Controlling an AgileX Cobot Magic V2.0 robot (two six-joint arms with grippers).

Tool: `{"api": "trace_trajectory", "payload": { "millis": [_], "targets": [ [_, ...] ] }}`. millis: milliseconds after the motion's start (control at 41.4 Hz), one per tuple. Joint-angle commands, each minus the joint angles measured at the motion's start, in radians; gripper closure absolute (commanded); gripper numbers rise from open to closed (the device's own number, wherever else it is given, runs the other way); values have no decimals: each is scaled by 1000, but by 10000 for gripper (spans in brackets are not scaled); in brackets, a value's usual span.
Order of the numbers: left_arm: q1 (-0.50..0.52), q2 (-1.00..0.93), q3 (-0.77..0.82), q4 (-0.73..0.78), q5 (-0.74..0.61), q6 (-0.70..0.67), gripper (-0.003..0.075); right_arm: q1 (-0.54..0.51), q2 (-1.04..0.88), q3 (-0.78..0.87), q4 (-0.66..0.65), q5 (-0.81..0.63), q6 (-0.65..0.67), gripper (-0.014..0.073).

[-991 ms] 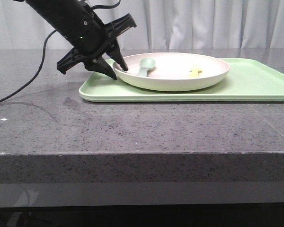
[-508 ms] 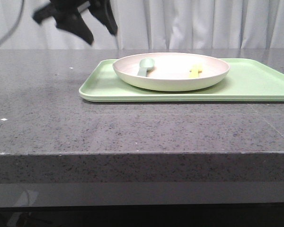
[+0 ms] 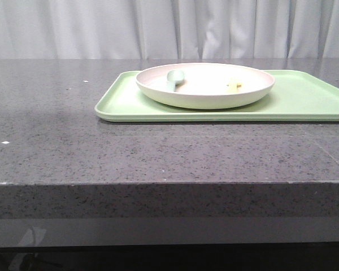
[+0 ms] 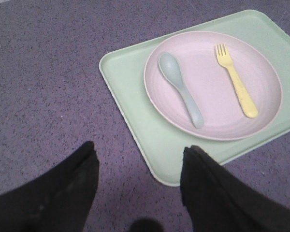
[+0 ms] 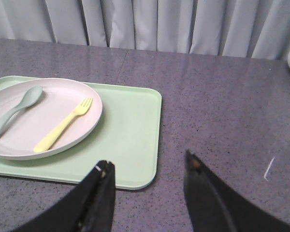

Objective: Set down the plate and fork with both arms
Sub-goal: 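Open the left gripper and withdraw it from the plate, then lower the right gripper over the yellow fork on the plate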

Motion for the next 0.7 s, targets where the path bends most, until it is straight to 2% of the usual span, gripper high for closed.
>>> {"api": "trace_trajectory", "payload": {
  "millis": [0,387,677],
  "targets": [
    [-4,-137,99,-6,-110,3,334,2,15,-34,-12,-83,-11,229],
    [-4,-463,490,-58,-132,-4,334,2,15,-34,-12,-83,-11,229],
    [-4,-519,553,-61,-127,-4,334,2,15,-34,-12,-95,-11,229]
  ]
}}
